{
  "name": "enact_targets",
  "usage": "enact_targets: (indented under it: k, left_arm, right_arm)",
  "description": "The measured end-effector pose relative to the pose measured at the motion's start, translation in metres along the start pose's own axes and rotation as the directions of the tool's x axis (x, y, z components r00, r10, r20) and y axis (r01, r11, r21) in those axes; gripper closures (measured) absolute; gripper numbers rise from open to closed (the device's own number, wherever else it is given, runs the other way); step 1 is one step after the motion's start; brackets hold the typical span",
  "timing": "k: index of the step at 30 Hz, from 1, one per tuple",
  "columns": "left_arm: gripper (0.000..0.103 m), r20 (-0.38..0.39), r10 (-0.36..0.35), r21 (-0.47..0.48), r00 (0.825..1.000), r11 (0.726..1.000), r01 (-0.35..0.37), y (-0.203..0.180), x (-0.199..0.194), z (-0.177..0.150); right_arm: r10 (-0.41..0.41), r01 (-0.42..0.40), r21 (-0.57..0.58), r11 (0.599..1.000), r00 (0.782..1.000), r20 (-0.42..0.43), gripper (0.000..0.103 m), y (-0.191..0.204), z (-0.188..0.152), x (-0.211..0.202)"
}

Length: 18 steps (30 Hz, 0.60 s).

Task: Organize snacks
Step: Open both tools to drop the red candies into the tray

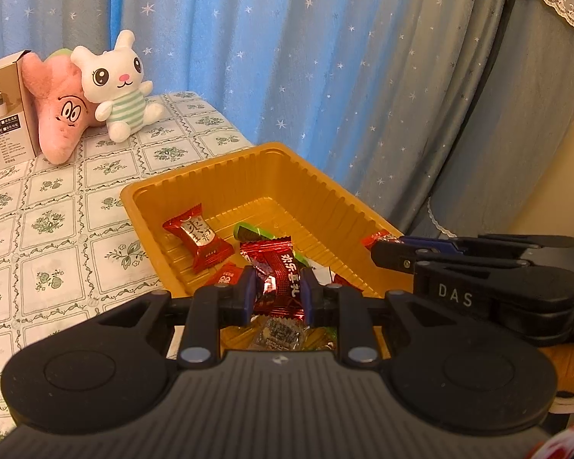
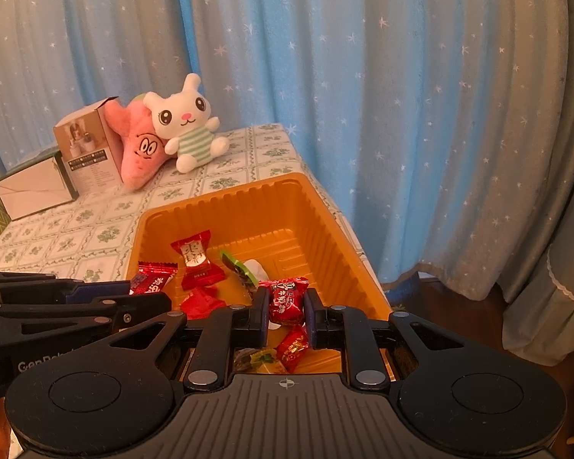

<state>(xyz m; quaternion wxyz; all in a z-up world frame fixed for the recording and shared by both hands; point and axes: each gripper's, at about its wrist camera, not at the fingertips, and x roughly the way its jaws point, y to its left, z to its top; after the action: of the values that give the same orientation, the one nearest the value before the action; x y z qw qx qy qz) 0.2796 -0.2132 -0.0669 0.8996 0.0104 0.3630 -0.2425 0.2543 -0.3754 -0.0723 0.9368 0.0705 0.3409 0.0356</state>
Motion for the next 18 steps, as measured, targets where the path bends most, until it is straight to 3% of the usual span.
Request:
enact_targets:
  k: [2,4,5,18]
  left_arm:
    - [0.076,-0.007,-0.001,0.011,1.000,1.000,0.002,0.000,0.002,0.001]
    - [0.058,-0.002,0.007,0.026,1.000,1.000,-0.007,0.001,0.001,0.000]
    - [0.056,0.003,0.010,0.032,1.000,0.999,-0.011,0.001,0.000,-0.002]
    - [0.056,0.007,0.117,-0.005,0.993,0.993,-0.117,0.027,-0.025,-0.019]
  right_arm:
    - [-0.002,0.002,0.002,1.000,1.000,0.000,0.084,-0.001,0.000,0.000]
    - [-0.005,0.005,0.004,1.000,1.000,0.003,0.084,-0.002,-0.001,-0.001]
    - [-0.005,0.005,0.005,1.000,1.000,0.003,0.084,-0.003,-0.001,-0.002]
    - [0.036,-0.036,0.043,0.998,0.999,0.010,0.084,0.000,0.004,-0.005]
